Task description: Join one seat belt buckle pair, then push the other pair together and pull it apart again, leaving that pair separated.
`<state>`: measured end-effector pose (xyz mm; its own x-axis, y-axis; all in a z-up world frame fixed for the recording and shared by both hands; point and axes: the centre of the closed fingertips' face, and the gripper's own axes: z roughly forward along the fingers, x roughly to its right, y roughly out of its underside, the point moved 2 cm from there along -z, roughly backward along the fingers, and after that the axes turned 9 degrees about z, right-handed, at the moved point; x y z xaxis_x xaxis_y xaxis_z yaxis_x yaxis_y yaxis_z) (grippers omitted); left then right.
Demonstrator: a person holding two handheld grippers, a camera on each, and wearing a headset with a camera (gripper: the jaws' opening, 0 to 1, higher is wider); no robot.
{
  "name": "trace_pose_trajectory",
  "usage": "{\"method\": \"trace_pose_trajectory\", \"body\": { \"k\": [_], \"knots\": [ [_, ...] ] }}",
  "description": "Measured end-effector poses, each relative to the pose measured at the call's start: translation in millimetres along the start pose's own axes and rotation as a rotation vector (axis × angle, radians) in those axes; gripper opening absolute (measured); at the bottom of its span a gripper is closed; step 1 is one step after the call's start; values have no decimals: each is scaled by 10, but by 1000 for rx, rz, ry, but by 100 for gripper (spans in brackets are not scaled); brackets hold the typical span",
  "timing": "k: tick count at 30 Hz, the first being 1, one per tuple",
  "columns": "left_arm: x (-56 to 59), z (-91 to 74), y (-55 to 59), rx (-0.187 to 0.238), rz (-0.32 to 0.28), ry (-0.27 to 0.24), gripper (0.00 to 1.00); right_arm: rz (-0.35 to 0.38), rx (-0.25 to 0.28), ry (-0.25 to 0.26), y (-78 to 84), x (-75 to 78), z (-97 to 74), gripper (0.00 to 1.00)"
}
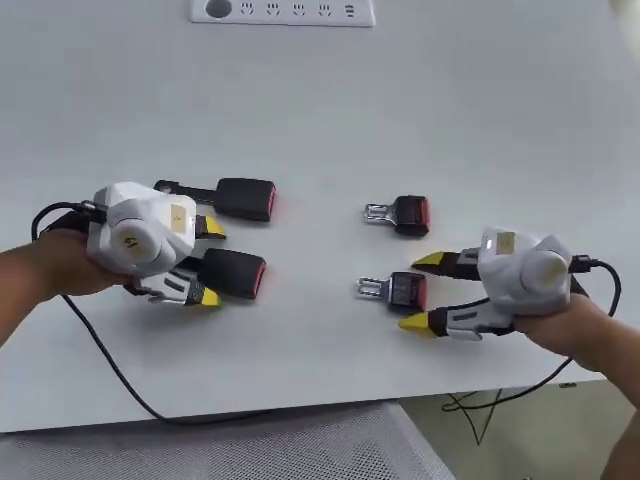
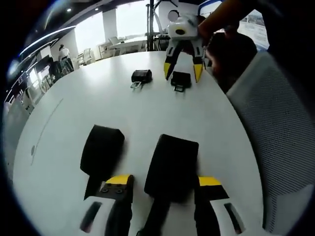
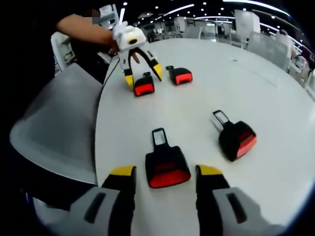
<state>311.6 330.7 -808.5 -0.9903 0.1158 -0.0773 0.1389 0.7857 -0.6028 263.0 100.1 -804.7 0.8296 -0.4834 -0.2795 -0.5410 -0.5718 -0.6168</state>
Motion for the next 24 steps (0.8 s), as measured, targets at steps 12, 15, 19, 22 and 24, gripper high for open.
{"method": "trace_pose_trajectory", "body": {
  "k": [12, 15, 19, 22, 24],
  "knots": [
    [59, -22, -2, 29, 59, 3, 35, -50, -14, -35, 38, 22, -22, 34],
    [67, -23, 2, 19, 54, -3, 34, -50, -7, -56, 29, 14, -36, 33],
    [73, -24, 10, 15, 48, -9, 34, -72, -4, -67, 6, 3, -28, 33],
    [74, -24, 7, 10, 44, -9, 34, -75, 14, -70, -27, -15, 7, 33],
    [73, -24, 8, 9, 44, -8, 34, -72, 36, -81, -82, -44, 65, 33]
  ]
}}
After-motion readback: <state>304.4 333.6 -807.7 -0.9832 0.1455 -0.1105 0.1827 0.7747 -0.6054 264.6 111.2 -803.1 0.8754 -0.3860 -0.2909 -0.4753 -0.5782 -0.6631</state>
